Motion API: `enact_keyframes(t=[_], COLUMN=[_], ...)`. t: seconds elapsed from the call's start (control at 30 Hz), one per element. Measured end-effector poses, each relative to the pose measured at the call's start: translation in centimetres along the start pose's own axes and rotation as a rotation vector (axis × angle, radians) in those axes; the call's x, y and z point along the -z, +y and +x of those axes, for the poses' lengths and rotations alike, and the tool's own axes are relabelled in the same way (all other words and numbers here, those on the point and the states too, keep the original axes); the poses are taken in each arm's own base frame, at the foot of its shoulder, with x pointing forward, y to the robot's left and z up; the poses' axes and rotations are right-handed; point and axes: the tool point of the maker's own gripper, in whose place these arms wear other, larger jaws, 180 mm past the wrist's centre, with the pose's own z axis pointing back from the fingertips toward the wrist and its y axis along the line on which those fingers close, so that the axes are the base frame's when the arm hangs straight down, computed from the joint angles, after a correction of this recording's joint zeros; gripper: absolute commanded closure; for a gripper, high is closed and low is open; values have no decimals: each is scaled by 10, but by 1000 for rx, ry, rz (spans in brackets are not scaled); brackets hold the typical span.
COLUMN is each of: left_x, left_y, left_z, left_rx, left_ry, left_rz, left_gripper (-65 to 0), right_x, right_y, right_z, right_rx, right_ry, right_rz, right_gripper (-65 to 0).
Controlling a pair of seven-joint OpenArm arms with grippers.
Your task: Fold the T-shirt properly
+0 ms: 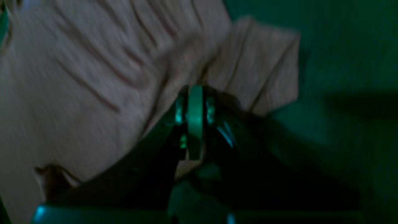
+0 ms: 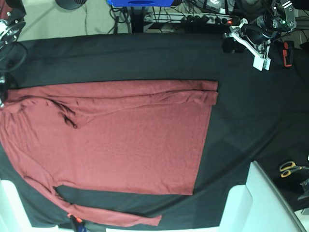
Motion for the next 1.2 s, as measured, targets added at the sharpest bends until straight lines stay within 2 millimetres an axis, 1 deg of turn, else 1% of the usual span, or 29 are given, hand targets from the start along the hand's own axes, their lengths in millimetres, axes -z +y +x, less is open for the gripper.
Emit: enact_keyframes(t=[0.03,0.4,0.47,0.53,0.57,0.6,0.67,0.7,0.73,0.77,0.87,0.9,0.93,1.0,1.03,1.1,1.13,1.2], left_x=[0,0,0,0,0,1,1,1,1,1,4,5,7,11,14,18,19,19], left_y=[0,0,0,0,0,0,-1,-1,-1,-1,-4,-6,-7,-4,-4,-9,-13,-18], left_z=[0,0,0,1,1,2,4,4,4,4,7,8,9,7,5,0,0,0], left_rx=[0,0,0,0,1,1,2,2,2,2,-9,-12,-10,-34,-61,-129,-144,-173], left_ry=[1,1,1,0,0,-3,-7,-7,-8,-7,-19,-23,-23,-23,-19,-31,-45,-73], left_rz=[0,0,0,0,0,-2,-2,-2,-3,-2,-8,-14,-22,-25,-33,-94,-141,-219], left_gripper=[-247,-248,-250,-250,-250,-252,-252,-252,-252,-253,-257,-280,-313,-405,-456,-515,-528,-525], right_x=[0,0,-4,-16,-25,-36,-56,-64,-69,-71,-70,-67,-63,-52,-48,-41,-38,-35], right_y=[1,0,0,-7,-12,-17,-27,-29,-32,-33,-41,-45,-48,-44,-38,-37,-36,-38], right_z=[3,3,10,26,35,40,44,43,39,29,8,1,-8,-25,-22,-19,-15,-11], right_rx=[2,8,18,50,68,74,95,109,122,133,207,245,279,349,388,426,451,484], right_ry=[-12,-17,-43,-125,-174,-200,-245,-259,-249,-204,-125,-106,-82,-48,-65,-52,-52,-55], right_rz=[2,1,0,-12,-24,-46,-74,-85,-94,-99,-97,-93,-90,-51,-4,29,45,69], right_gripper=[-20,-20,-20,-27,-29,-30,-41,-71,-123,-194,-405,-462,-494,-503,-503,-503,-503,-503])
